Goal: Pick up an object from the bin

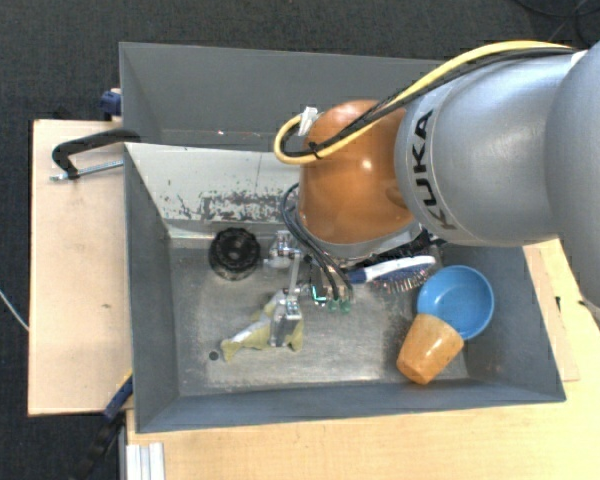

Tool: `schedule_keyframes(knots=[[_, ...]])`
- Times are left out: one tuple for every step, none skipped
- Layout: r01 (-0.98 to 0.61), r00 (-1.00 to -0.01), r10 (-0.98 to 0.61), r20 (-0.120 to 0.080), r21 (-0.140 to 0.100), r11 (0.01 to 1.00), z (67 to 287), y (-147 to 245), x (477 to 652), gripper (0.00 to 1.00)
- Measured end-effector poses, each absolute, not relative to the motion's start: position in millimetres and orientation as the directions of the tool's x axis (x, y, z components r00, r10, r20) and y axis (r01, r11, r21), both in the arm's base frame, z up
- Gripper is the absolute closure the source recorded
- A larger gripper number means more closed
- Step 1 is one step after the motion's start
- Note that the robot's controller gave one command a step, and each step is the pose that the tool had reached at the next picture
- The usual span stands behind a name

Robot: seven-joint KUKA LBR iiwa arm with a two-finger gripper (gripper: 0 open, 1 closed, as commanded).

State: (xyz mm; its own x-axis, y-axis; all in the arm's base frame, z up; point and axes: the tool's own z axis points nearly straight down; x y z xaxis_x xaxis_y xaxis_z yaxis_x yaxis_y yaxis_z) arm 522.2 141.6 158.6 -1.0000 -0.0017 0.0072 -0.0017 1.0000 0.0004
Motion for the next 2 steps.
schedule_keyframes(knots=[[-0.404, -0.915, -0.404, -0.004, 0.001, 0.915, 71.2, 143.1, 530.1, 0.0], [-0.404, -0.915, -0.404, -0.004, 0.001, 0.915, 72.3, 144.3, 531.0, 0.0]])
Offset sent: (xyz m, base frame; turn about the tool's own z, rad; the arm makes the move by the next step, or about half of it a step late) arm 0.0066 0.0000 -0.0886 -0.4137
